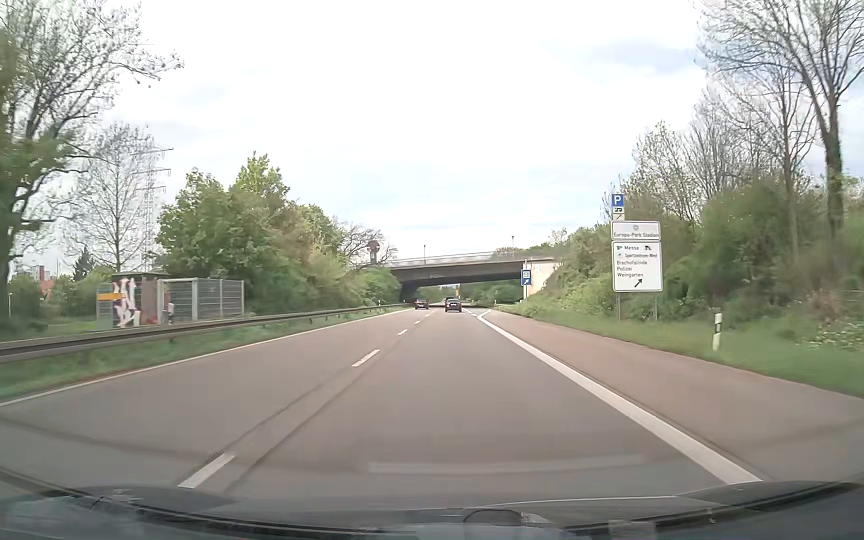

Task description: Follow the waypoints while adhering to traffic rules and regulations

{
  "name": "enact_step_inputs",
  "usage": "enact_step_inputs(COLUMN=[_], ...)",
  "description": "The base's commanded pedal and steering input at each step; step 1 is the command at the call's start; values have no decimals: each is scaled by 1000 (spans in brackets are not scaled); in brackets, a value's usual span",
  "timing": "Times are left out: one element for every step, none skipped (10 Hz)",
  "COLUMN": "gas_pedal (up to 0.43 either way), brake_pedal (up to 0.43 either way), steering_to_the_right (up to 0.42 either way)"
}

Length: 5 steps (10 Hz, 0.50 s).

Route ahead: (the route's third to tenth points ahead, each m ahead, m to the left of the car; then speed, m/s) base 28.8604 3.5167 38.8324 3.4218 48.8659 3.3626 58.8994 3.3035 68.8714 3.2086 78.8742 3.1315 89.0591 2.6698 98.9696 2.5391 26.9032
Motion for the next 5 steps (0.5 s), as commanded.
enact_step_inputs(gas_pedal=[130,130,130,130,130], brake_pedal=[0,0,0,0,0], steering_to_the_right=[0,0,0,0,0])
